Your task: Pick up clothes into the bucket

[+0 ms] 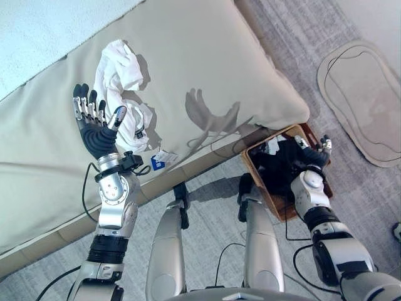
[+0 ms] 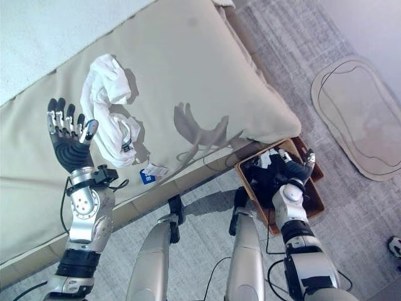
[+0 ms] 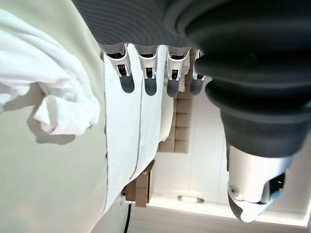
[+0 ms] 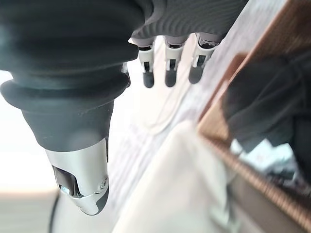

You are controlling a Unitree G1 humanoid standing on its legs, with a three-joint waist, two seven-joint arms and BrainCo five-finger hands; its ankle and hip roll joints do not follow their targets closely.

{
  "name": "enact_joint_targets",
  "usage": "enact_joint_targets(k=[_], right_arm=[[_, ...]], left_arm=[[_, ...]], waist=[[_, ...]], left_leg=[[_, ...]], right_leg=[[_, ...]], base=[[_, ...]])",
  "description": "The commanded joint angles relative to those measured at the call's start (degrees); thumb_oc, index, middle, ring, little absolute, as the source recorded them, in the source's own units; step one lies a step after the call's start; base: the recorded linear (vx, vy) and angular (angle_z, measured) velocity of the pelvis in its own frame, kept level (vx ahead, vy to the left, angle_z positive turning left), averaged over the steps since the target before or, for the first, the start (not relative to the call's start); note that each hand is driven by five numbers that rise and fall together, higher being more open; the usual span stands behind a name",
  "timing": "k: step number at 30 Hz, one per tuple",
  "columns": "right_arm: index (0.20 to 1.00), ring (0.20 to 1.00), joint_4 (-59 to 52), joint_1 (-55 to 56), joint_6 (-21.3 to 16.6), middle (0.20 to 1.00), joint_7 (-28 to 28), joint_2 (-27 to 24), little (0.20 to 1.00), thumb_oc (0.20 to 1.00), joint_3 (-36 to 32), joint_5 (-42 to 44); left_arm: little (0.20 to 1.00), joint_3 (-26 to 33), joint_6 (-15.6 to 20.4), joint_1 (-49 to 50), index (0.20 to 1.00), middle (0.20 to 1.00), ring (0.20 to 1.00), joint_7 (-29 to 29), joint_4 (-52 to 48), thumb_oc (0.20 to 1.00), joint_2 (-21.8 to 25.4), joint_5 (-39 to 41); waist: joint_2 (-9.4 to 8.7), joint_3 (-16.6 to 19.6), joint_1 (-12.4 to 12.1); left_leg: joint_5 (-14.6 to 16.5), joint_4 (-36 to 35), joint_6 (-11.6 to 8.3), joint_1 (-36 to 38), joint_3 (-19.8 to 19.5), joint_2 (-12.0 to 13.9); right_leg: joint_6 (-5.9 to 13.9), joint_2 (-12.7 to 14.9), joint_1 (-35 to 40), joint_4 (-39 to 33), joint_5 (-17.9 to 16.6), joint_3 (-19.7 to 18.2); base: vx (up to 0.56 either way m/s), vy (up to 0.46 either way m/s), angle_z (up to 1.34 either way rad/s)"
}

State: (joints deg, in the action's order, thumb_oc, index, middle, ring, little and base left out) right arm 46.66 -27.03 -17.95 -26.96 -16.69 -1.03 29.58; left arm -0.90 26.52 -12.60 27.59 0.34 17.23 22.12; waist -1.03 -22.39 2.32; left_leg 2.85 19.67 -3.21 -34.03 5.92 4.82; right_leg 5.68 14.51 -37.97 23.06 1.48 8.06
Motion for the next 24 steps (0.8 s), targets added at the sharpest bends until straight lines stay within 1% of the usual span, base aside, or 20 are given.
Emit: enact_joint_targets(k=[1,2,3,4,5,6,7,8,11,12,13,14,15,16,17,18,20,22,24], right_arm=[[1.000,1.000,-4.0,3.4,-4.6,1.000,2.8,0.3,1.000,1.000,0.1,3.4],[1.000,1.000,-6.6,5.3,-5.6,1.000,4.1,1.6,1.000,1.000,-0.1,5.3],[1.000,1.000,-6.6,5.4,-5.6,1.000,4.1,1.6,1.000,1.000,-0.1,5.3],[1.000,1.000,-8.6,6.9,-5.8,1.000,4.8,2.2,1.000,1.000,0.3,4.6],[1.000,1.000,-8.7,6.9,-5.7,1.000,4.8,2.2,1.000,1.000,0.3,4.5],[1.000,1.000,-10.7,8.1,-5.2,1.000,5.0,1.7,1.000,1.000,1.5,1.4],[1.000,1.000,-10.8,8.1,-5.2,1.000,5.0,1.8,1.000,1.000,1.5,1.3],[1.000,1.000,-12.5,9.0,-4.7,1.000,5.3,1.4,1.000,1.000,2.5,-0.8],[1.000,1.000,-15.8,10.9,-3.7,1.000,7.4,-0.1,1.000,1.000,5.8,-6.6],[1.000,1.000,-19.2,11.9,-3.6,1.000,9.0,-1.4,1.000,1.000,7.9,-9.9],[1.000,1.000,-19.2,11.9,-3.5,1.000,9.0,-1.4,1.000,1.000,7.9,-9.9],[1.000,1.000,-21.3,11.5,-3.5,1.000,10.7,-1.8,1.000,1.000,10.8,-12.0],[1.000,1.000,-21.3,11.5,-3.5,1.000,10.7,-1.8,1.000,1.000,10.8,-12.0],[1.000,1.000,-23.2,11.1,-3.6,1.000,12.1,-1.9,1.000,1.000,13.4,-12.8],[1.000,1.000,-23.2,11.1,-3.6,1.000,12.1,-1.8,1.000,1.000,13.4,-12.8],[1.000,1.000,-24.8,10.1,-3.8,1.000,13.2,-1.8,1.000,1.000,16.1,-14.1],[1.000,1.000,-25.5,9.3,-3.9,1.000,13.6,-1.5,1.000,1.000,17.1,-14.2],[1.000,1.000,-26.1,7.5,-4.0,1.000,13.8,-0.9,1.000,1.000,19.6,-14.7],[1.000,1.000,-27.4,5.8,-4.2,1.000,14.0,-0.2,1.000,1.000,21.5,-14.3]], left_arm=[[1.000,3.0,1.5,0.7,1.000,1.000,1.000,0.2,0.1,1.000,1.8,-1.8],[1.000,3.4,1.1,1.5,1.000,1.000,1.000,0.2,1.1,1.000,2.1,-2.4],[1.000,3.4,1.1,1.6,1.000,1.000,1.000,0.2,1.1,1.000,2.1,-2.4],[1.000,3.7,0.4,2.4,1.000,1.000,1.000,0.2,2.7,1.000,2.5,-3.1],[1.000,3.7,0.5,2.3,1.000,1.000,1.000,0.2,2.7,1.000,2.5,-3.1],[1.000,3.6,-0.2,2.8,1.000,1.000,1.000,-0.4,4.5,1.000,3.2,-3.7],[1.000,3.6,-0.2,2.8,1.000,1.000,1.000,-0.4,4.5,1.000,3.3,-3.7],[1.000,3.5,-0.8,2.9,1.000,1.000,1.000,-0.7,5.2,1.000,3.7,-4.4],[1.000,2.7,-2.6,2.1,1.000,1.000,1.000,-0.2,8.5,1.000,5.5,-9.8],[1.000,2.3,-4.2,1.2,1.000,1.000,1.000,1.2,11.0,1.000,6.6,-14.5],[1.000,2.3,-4.2,1.1,1.000,1.000,1.000,1.2,11.0,1.000,6.6,-14.5],[1.000,1.2,-5.8,-0.5,1.000,1.000,1.000,2.9,14.6,1.000,8.3,-19.5],[1.000,1.2,-5.8,-0.6,1.000,1.000,1.000,3.0,14.7,1.000,8.3,-19.6],[1.000,-0.1,-7.3,-2.8,1.000,1.000,1.000,4.5,18.8,1.000,9.3,-22.8],[1.000,-0.1,-7.3,-2.9,1.000,1.000,1.000,4.5,18.8,1.000,9.3,-22.8],[1.000,-1.6,-8.7,-5.4,1.000,1.000,1.000,5.3,22.9,1.000,10.1,-25.5],[1.000,-2.3,-9.1,-6.7,1.000,1.000,1.000,5.5,24.2,1.000,10.6,-26.3],[1.000,-3.5,-10.5,-9.4,1.000,1.000,1.000,6.4,28.0,1.000,12.0,-28.6],[1.000,-4.2,-11.6,-12.4,1.000,1.000,1.000,7.4,30.6,1.000,13.9,-30.0]], waist=[[-0.69,1.6,-0.2],[-1.04,1.8,-0.4],[-1.06,1.7,-0.4],[-1.19,2.1,-0.6],[-1.28,2.1,-0.4],[-1.25,2.3,-0.6],[-1.33,2.3,-0.5],[-1.37,2.3,-0.5],[-1.69,2.3,-0.6],[-1.99,1.8,-0.7],[-2.04,1.8,-0.7],[-2.48,1.2,-0.9],[-2.55,1.2,-0.8],[-3.21,0.5,-1.1],[-3.28,0.6,-1.0],[-3.87,-0.1,-1.4],[-4.35,-0.2,-1.4],[-4.90,-1.1,-2.0],[-5.42,-1.7,-2.5]], left_leg=[[-1.1,-3.5,-1.26,1.8,-1.5,0.3],[-1.4,-5.0,-1.41,4.2,-1.6,0.5],[-1.5,-5.1,-1.42,4.5,-1.6,0.5],[-1.8,-6.4,-1.56,6.7,-1.8,0.6],[-2.3,-6.7,-1.49,6.6,-1.8,0.4],[-2.3,-7.8,-1.54,8.8,-1.9,0.6],[-2.7,-8.1,-1.47,8.7,-1.9,0.4],[-3.0,-8.6,-1.47,9.5,-2.1,0.5],[-3.0,-8.3,-1.27,10.8,-2.6,0.6],[-2.2,-6.7,-1.09,10.8,-2.8,0.9],[-2.5,-6.9,-1.02,10.7,-2.9,0.7],[-1.7,-5.2,-0.95,10.5,-3.2,0.9],[-2.0,-5.3,-0.89,10.3,-3.2,0.8],[-1.2,-3.4,-0.88,9.7,-3.3,1.1],[-1.5,-3.6,-0.81,9.5,-3.3,1.0],[-0.8,-1.6,-0.95,8.7,-3.6,1.4],[-0.9,-0.9,-0.92,7.8,-3.8,1.5],[0.2,2.0,-1.01,6.2,-4.3,1.9],[0.8,4.6,-0.90,3.6,-5.0,1.9]], right_leg=[[4.00,2.6,5.5,-10.3,-7.9,3.3],[4.10,2.4,8.3,-11.4,-7.9,4.1],[4.11,2.4,8.6,-11.5,-7.9,4.2],[4.23,2.3,10.8,-12.5,-8.0,4.8],[4.20,2.4,10.8,-12.9,-8.3,4.8],[4.45,2.3,12.7,-13.3,-8.2,5.2],[4.43,2.4,12.7,-13.5,-8.5,5.3],[4.51,2.4,13.5,-13.6,-8.5,5.6],[4.49,2.7,15.3,-13.3,-7.9,5.9],[4.40,2.5,15.7,-12.3,-7.1,5.9],[4.39,2.6,15.6,-12.5,-7.3,6.0],[4.27,2.3,15.8,-11.6,-6.7,5.8],[4.26,2.4,15.7,-11.8,-6.9,5.8],[4.12,2.0,15.8,-11.3,-6.5,5.8],[4.11,2.1,15.7,-11.5,-6.7,5.9],[4.01,1.5,15.3,-10.9,-6.2,5.9],[3.93,1.6,14.9,-10.9,-6.4,6.1],[3.73,1.2,14.2,-9.1,-5.6,6.2],[3.48,1.1,12.0,-6.5,-4.5,6.2]], base=[[0.11,-0.041,0.08],[0.11,-0.041,0.08],[0.11,-0.019,0.07],[0.05,0.004,0.08],[0.11,-0.001,0.07],[0.04,-0.001,0.05],[0.07,-0.002,0.07],[0.04,0.002,0.08],[0.06,0.001,0.08],[0.03,0.012,0.08],[0.03,0.013,0.09],[-0.01,0.018,0.10],[-0.02,0.006,0.11],[-0.04,-0.003,0.08],[-0.05,-0.016,0.04],[-0.03,-0.005,0.02],[-0.04,-0.014,0.01],[-0.06,-0.015,0.00],[-0.09,-0.001,0.00]])
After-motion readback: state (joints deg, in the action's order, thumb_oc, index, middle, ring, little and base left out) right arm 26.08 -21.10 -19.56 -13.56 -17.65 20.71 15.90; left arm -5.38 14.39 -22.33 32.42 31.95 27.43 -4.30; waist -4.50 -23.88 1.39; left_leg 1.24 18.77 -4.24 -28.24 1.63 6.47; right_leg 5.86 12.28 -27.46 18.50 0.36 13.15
